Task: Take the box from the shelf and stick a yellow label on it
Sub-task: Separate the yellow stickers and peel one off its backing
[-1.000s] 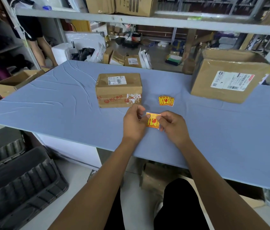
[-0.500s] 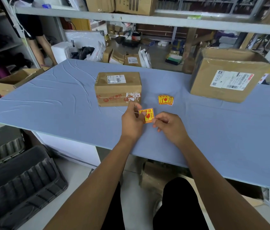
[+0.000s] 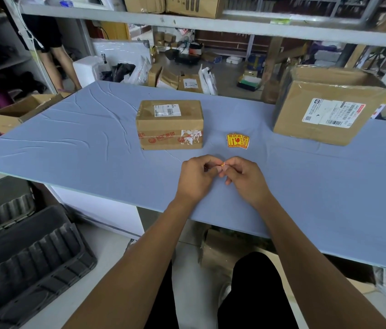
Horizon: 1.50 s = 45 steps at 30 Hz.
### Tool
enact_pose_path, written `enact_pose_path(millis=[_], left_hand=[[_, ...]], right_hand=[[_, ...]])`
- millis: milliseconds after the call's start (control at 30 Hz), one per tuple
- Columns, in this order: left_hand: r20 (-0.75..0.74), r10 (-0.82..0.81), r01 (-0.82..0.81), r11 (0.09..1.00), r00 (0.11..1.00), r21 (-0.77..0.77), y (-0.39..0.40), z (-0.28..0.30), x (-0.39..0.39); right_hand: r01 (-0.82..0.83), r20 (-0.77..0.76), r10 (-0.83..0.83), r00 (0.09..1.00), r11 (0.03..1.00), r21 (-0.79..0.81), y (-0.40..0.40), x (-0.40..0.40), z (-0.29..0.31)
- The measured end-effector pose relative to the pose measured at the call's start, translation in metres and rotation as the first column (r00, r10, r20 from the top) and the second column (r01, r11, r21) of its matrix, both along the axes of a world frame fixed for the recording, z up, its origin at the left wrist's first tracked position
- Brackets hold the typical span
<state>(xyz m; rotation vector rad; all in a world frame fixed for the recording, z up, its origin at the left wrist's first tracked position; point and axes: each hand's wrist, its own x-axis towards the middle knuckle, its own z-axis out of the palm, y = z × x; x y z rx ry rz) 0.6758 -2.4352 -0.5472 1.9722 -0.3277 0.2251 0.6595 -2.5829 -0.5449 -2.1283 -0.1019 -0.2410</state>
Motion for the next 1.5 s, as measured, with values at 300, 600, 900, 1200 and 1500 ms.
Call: enact_pose_path(millis=[300,600,900,1200,1500], left_hand=[[-0.038,0.007,-0.008,1.0,0.999,-0.026,0.0001,-0.0012,0.0006],[-0.028,0.007,-0.007,1.0,1.0,-0.013,0.0003,-0.0016,0.0005],[-0.014,0.0,0.0,1.0,1.0,-0.003,0.0006,-0.0011,0.0002],[-0.005,-0.014,0.014,1.0,1.0,-0.017,0.001,0.0,-0.001],[-0.034,-0.013,0.013,1.0,0.999,0.007,-0.0001,-0.0004,-0.0008]], right_hand=[[-0.039,0.026,0.041,0.999,0.997,-0.068,-0.001,0.0016,-0.0035],[-0.035,0.052,0.037,0.998,0.998,-0.049,-0.0013,0.001,-0.0065],[-0.041,0.065,0.044,0.997,0.998,-0.047,-0.0008,-0.0007,-0.0054],[-0.019,0.105,0.025,0.994,0.998,-0.056,-0.0002,-0.003,-0.0043],[-0.025,0.099,0.033,0.995,0.996,-0.082,-0.0017,-0.0032,-0.0049]])
